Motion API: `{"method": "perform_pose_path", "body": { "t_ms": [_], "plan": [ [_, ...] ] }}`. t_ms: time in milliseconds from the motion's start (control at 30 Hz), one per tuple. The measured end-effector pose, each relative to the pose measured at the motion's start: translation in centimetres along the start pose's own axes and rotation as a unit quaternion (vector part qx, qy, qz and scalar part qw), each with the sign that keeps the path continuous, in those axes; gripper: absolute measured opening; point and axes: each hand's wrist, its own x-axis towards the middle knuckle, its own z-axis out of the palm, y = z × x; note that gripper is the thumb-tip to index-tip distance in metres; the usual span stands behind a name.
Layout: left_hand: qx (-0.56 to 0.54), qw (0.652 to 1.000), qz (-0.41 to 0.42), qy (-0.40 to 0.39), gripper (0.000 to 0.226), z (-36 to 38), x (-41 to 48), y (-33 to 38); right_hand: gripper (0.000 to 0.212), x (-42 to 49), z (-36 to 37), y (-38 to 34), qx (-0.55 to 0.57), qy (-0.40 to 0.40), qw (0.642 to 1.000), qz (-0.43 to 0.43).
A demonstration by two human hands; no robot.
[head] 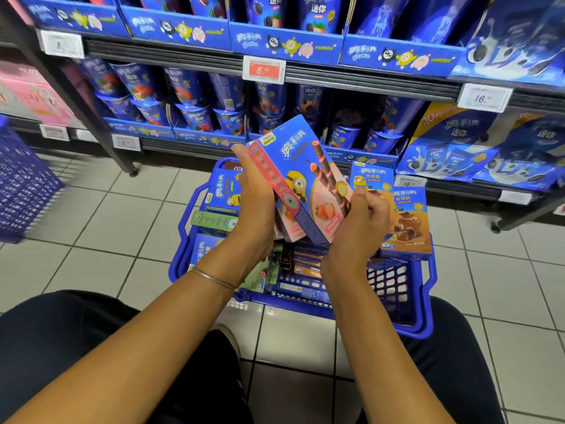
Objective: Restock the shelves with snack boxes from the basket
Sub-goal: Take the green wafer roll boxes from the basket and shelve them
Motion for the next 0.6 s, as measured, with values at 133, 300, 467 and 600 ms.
{"method": "perform_pose_path", "body": {
  "t_ms": [133,300,467,600],
  "plan": [
    [-0.002,0.999,-0.002,-0.045,0.095,0.4,-0.5,0.6,0.016,-0.1,0.3,0.2,-0.016,0.011,1.000,0.004],
    [0.046,0.997,-0.010,-0.068,0.102,0.8,0.0,0.6,0.016,0.3,0.2,0.0,-0.009,0.049,0.999,-0.017],
    [0.023,0.994,-0.011,-0.107,0.119,0.9,0.1,-0.4,0.020,-0.1,0.2,0.1,-0.008,0.056,0.998,-0.017],
    [-0.029,0.989,0.051,-0.135,0.099,0.0,0.4,-2.2,0.026,-0.1,0.0,0.0,0.021,0.022,0.999,-0.024]
  ]
}}
